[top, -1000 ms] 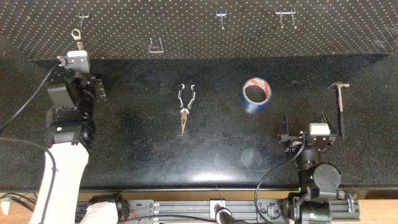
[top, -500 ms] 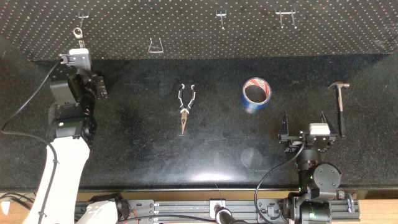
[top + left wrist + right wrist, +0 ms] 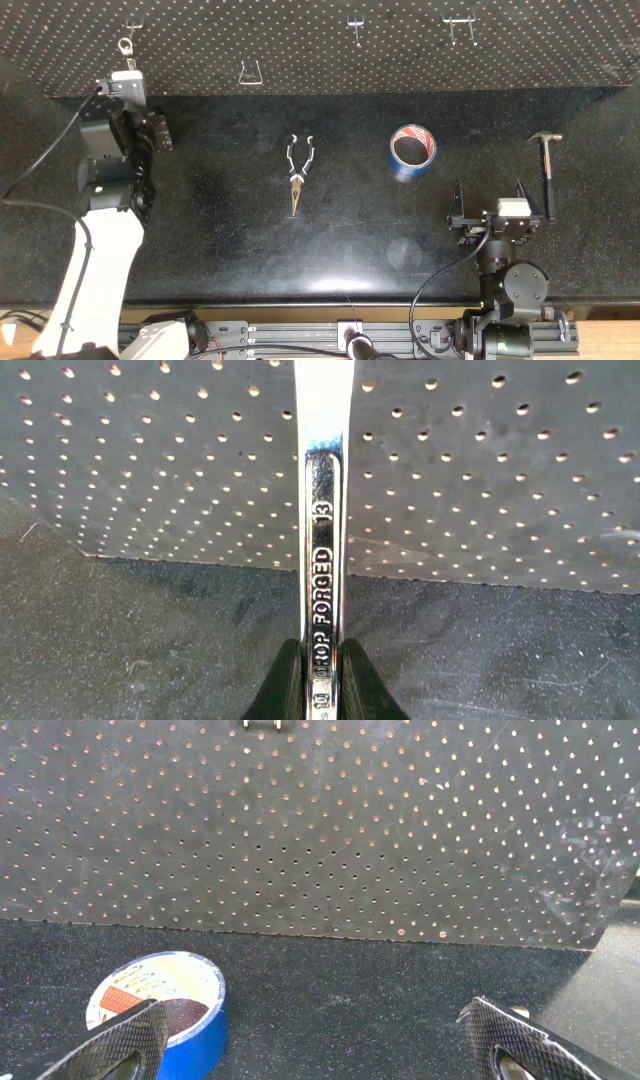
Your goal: Place Tools Onto Pegboard
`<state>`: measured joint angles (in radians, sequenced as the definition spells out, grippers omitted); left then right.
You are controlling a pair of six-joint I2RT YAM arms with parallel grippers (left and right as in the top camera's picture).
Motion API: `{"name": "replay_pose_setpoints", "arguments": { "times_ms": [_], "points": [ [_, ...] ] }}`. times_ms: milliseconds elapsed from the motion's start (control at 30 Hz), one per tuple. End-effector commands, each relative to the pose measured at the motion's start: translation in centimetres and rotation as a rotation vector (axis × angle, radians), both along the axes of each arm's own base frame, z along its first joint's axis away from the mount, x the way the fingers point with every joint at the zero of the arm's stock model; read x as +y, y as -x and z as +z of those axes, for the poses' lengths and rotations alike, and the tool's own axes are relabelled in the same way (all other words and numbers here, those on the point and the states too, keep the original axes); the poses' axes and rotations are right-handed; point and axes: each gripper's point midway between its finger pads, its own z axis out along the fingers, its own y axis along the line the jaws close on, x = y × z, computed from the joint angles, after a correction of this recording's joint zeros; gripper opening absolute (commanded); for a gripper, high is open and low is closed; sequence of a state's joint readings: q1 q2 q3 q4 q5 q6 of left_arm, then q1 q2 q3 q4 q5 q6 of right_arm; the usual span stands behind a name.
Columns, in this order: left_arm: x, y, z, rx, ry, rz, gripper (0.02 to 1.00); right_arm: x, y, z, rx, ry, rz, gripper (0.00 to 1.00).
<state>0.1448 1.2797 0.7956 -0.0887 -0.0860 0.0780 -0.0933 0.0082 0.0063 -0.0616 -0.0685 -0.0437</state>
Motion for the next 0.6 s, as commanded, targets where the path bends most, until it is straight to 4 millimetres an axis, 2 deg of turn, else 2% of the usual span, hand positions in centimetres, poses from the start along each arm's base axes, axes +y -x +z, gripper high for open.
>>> {"name": "replay_pose_setpoints", "arguments": {
  "times_ms": [33,233,267,333,367,467,600],
  "points": [
    [0.28,-1.67,1.5,-0.029,-0.015,0.0,0.029,-0.19,0.04,-0.07,0.001,0.011,-0.01,0.974],
    [0.31,-1.96,1.12,-0.023,-0.014,-0.001,0.029,-0.19,0.04,-0.07,0.001,0.011,-0.01,0.976],
    [0.32,-2.0,1.19,-0.026,-0.015,-0.001,0.13,-0.19,0.04,-0.07,0.001,0.011,-0.01,0.976],
    [0.33,-2.04,1.27,-0.03,-0.015,-0.001,0.441,-0.19,0.04,-0.07,0.001,0.011,-0.01,0.976],
    [0.33,-2.05,1.28,-0.03,-0.015,-0.001,0.514,-0.19,0.04,-0.07,0.001,0.011,-0.01,0.976],
    [0.33,-2.04,1.27,-0.03,-0.015,-0.001,0.634,-0.19,0.04,-0.07,0.001,0.011,-0.01,0.976],
    [0.32,-2.05,1.28,-0.03,-0.015,-0.001,0.673,-0.19,0.04,-0.07,0.001,0.011,-0.01,0.974]
  ]
}}
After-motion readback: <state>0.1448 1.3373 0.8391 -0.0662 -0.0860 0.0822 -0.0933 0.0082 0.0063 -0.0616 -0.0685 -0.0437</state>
